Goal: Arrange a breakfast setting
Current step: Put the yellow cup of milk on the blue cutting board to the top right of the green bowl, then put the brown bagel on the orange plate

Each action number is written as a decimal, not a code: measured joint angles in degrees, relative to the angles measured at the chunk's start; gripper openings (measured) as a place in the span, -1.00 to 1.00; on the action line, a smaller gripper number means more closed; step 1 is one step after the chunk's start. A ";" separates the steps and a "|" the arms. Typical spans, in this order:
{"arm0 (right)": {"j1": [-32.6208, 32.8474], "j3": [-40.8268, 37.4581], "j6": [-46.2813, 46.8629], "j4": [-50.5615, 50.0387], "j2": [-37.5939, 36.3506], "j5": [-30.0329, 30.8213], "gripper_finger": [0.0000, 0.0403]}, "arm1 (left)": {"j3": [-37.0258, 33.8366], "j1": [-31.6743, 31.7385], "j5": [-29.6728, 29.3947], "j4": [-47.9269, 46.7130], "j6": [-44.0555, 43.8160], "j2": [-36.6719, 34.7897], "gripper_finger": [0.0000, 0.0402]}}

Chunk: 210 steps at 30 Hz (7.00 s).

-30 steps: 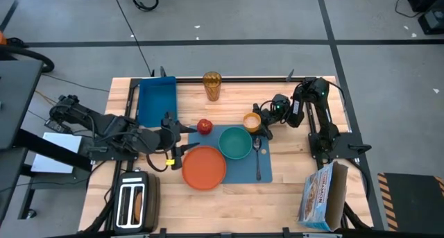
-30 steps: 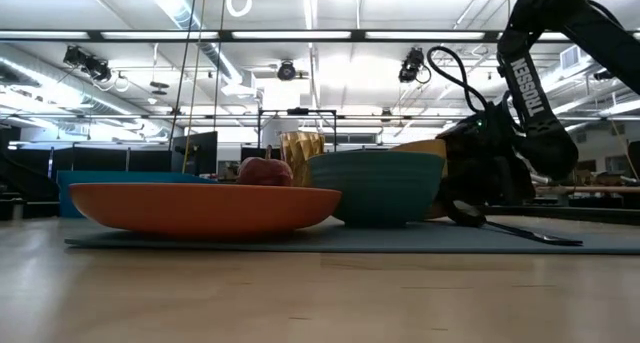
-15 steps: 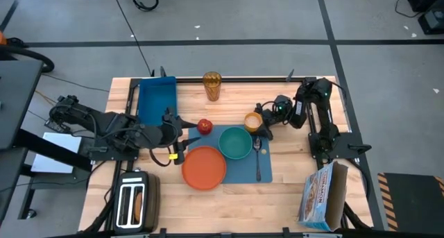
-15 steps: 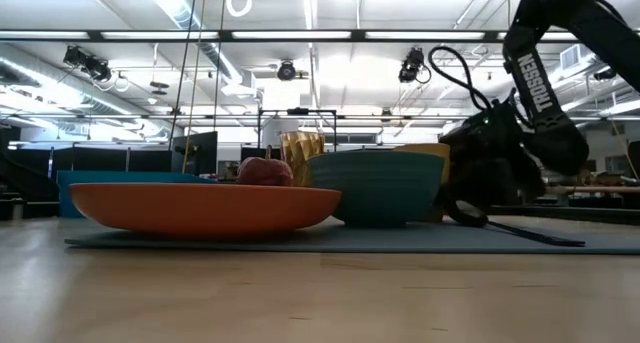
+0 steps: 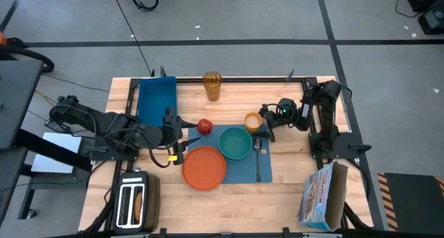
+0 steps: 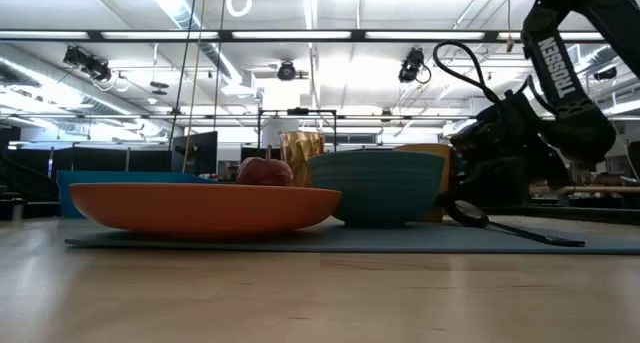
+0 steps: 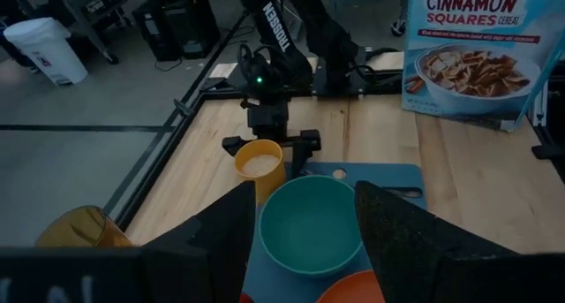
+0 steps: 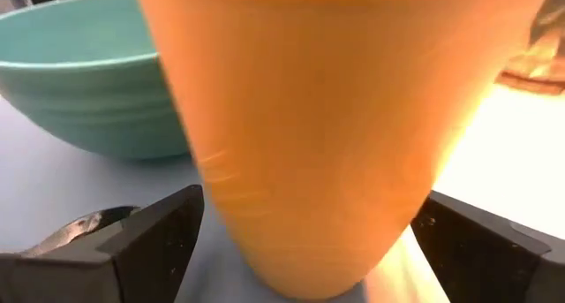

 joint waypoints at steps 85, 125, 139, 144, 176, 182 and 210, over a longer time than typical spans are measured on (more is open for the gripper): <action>59.16 39.86 30.59 -90.06 -45.13 57.96 0.75 | 0.94 -22.92 39.17 -25.82 -69.24 3.35 0.01; 45.21 39.82 11.04 -73.79 -31.96 50.89 0.75 | 0.94 -31.93 46.19 -36.81 -117.48 14.19 -0.16; 45.28 39.82 11.21 -74.24 -32.01 48.70 0.75 | 0.13 -31.78 44.47 -37.49 -117.06 14.47 -0.47; 45.28 39.82 11.23 -74.46 -32.01 48.40 0.75 | 0.00 -31.78 45.06 -38.25 -115.74 14.45 -0.68; 47.09 39.82 19.82 -77.22 -32.01 48.34 0.75 | 0.20 -31.78 20.84 -42.29 -88.41 -14.49 -0.81; 47.13 39.82 20.24 -77.14 -32.01 48.34 0.75 | 0.11 -29.96 -1.48 -42.42 -79.42 -10.54 -0.81; 56.12 39.79 25.58 -79.77 -32.03 45.69 0.75 | 0.04 11.26 41.44 -16.76 -27.32 18.47 -0.88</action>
